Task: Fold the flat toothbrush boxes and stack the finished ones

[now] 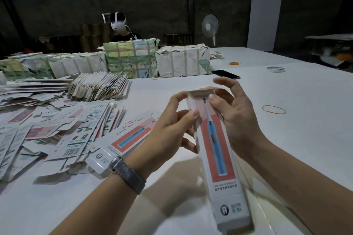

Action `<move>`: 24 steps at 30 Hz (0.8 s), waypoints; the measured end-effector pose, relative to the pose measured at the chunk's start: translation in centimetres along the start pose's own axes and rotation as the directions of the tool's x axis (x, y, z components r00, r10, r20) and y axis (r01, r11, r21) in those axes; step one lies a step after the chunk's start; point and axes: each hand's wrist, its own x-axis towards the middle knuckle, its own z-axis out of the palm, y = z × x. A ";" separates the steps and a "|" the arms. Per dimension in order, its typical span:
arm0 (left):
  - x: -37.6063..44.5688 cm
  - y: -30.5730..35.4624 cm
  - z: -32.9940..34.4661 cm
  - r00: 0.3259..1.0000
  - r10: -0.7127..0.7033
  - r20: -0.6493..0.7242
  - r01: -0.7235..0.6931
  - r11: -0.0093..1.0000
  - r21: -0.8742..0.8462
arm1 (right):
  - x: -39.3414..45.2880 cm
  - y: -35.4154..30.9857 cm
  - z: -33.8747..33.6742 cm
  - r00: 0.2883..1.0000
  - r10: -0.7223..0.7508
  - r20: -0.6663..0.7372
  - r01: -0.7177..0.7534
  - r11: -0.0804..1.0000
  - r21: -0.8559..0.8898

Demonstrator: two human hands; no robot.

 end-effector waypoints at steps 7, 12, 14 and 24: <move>0.0 -0.1 0.0 0.999 0.005 -0.052 0.002 0.991 0.137 | 0.0 0.0 0.2 0.999 0.007 0.035 -0.007 1.000 -0.011; -0.1 -0.2 0.7 0.999 0.047 -0.025 -0.040 0.974 0.225 | -0.1 -0.2 0.6 1.000 0.022 0.007 -0.022 0.999 0.031; -0.2 -0.2 0.8 0.998 0.064 -0.010 -0.059 0.965 0.256 | -0.1 -0.1 0.6 1.000 0.028 -0.002 -0.028 0.999 0.029; -0.3 -0.2 0.9 0.994 0.100 0.033 -0.105 0.942 0.319 | 0.2 0.1 0.2 0.997 0.053 -0.047 -0.057 0.995 -0.084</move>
